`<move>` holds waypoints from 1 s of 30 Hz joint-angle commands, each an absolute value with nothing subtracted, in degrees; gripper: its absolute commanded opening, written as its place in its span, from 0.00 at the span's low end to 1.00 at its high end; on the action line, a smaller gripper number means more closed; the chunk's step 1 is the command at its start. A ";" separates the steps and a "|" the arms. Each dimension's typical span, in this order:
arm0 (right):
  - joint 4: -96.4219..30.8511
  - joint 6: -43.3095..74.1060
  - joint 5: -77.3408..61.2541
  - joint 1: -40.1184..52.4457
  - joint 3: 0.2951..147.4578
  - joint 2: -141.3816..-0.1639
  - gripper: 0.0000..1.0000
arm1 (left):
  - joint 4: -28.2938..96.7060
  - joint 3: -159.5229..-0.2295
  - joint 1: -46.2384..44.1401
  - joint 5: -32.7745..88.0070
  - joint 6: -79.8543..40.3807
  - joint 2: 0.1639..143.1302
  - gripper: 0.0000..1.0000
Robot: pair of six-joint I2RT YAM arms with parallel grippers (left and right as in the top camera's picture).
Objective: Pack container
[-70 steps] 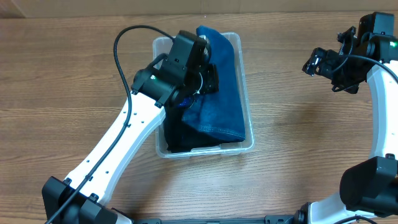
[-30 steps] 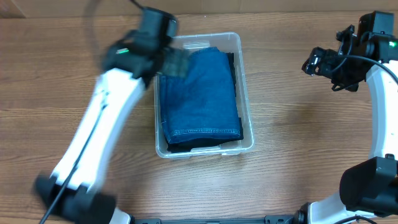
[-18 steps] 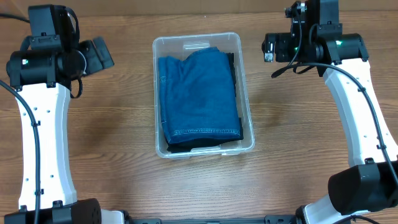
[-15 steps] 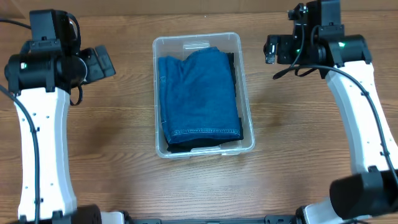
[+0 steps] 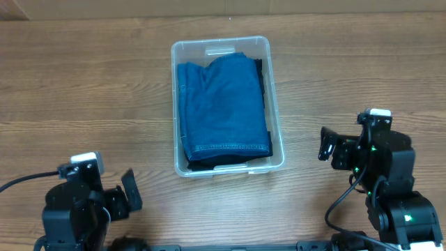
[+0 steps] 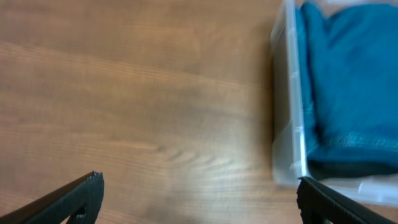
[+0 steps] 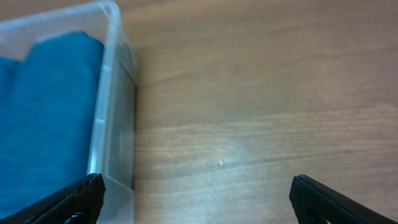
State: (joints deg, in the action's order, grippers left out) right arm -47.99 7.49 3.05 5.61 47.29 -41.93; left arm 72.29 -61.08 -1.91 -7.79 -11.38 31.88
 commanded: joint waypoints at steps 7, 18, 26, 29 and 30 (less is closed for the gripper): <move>-54.96 7.94 3.81 7.38 47.07 -44.16 1.00 | 75.22 -60.86 -2.28 -8.75 -10.28 31.48 1.00; -37.58 7.27 3.22 6.57 24.86 -6.24 1.00 | 75.22 -60.86 -2.28 -8.75 -10.28 31.48 1.00; -2.92 7.25 2.57 1.52 0.47 -0.14 1.00 | 75.22 -60.86 -2.28 -8.75 -10.28 31.48 1.00; -4.62 7.31 2.02 1.37 0.47 -0.16 1.00 | 75.22 -60.86 -2.28 -8.75 -10.28 31.48 1.00; -4.62 7.31 2.02 1.37 0.47 -0.16 1.00 | 75.22 -60.86 -2.28 -8.75 -10.28 31.48 1.00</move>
